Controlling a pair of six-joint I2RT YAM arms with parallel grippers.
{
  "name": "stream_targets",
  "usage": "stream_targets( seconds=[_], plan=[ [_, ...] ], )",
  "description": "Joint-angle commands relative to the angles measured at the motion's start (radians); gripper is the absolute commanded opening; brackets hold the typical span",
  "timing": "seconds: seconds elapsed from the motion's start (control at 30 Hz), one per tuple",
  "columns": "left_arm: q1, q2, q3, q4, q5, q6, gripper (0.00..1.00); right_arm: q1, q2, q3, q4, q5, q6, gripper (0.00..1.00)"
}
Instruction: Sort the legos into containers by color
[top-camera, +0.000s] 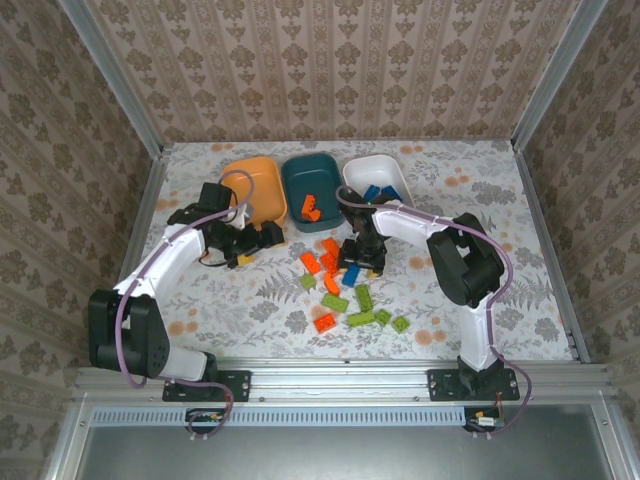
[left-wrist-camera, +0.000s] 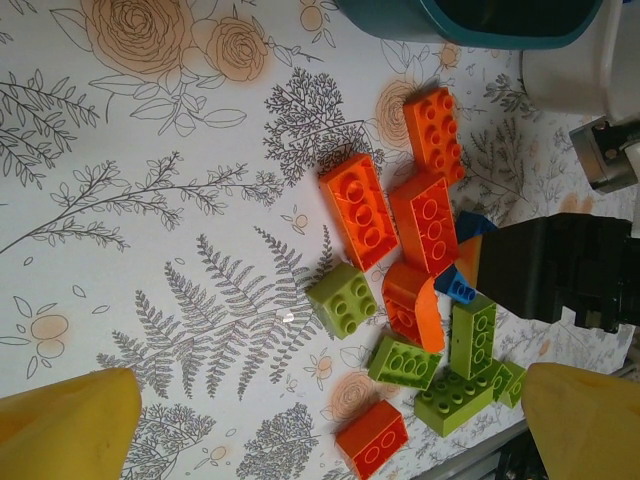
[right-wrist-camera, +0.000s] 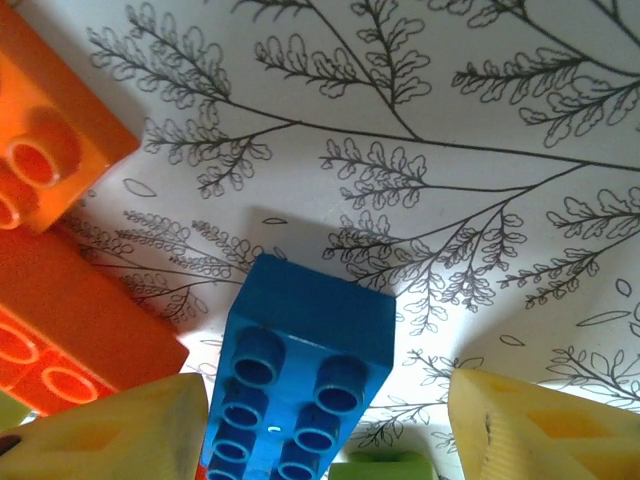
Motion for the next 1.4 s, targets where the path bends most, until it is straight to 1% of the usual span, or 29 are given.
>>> stream_targets(
  seconds=[0.0, 0.1, 0.27, 0.43, 0.53, 0.7, 0.83, 0.97, 1.07, 1.17, 1.3, 1.37],
  plan=[
    [0.009, -0.003, 0.004, -0.016, 0.014, 0.004, 0.99, 0.003, 0.021, 0.014, -0.029, 0.034, 0.001, 0.65],
    [0.01, 0.009, 0.008, -0.013, 0.019, 0.003, 1.0, 0.003, 0.02, 0.012, -0.038, 0.048, -0.002, 0.6],
    [0.011, 0.022, 0.011, -0.002, 0.026, 0.0, 1.0, -0.014, 0.003, -0.009, -0.036, 0.056, -0.002, 0.48],
    [0.01, 0.037, 0.014, 0.007, 0.03, -0.003, 1.0, -0.038, -0.024, -0.034, -0.033, 0.065, -0.002, 0.43],
    [0.009, 0.046, 0.018, 0.012, 0.033, -0.005, 1.0, -0.058, -0.045, -0.056, -0.028, 0.07, -0.005, 0.37],
    [0.01, 0.066, 0.034, 0.012, 0.036, -0.006, 1.0, -0.1, -0.097, -0.101, -0.025, 0.071, -0.008, 0.35],
    [0.009, 0.083, 0.052, 0.013, 0.036, -0.005, 1.0, -0.147, -0.184, -0.158, -0.027, 0.082, -0.015, 0.34],
    [0.01, 0.097, 0.069, 0.007, 0.036, -0.002, 1.0, -0.217, -0.287, -0.192, -0.052, 0.077, -0.027, 0.32],
    [0.01, 0.106, 0.081, 0.001, 0.034, 0.001, 1.0, -0.258, -0.348, -0.145, -0.068, 0.066, -0.036, 0.32],
    [0.008, 0.116, 0.098, -0.013, 0.03, 0.007, 1.0, -0.289, -0.353, -0.051, -0.061, 0.021, -0.039, 0.32],
    [0.007, 0.126, 0.13, -0.059, 0.006, 0.037, 1.0, -0.325, -0.282, 0.08, -0.034, -0.039, -0.026, 0.32],
    [0.007, 0.121, 0.136, -0.071, -0.002, 0.045, 1.0, -0.332, -0.208, 0.165, -0.033, -0.059, -0.025, 0.31]
  ],
)
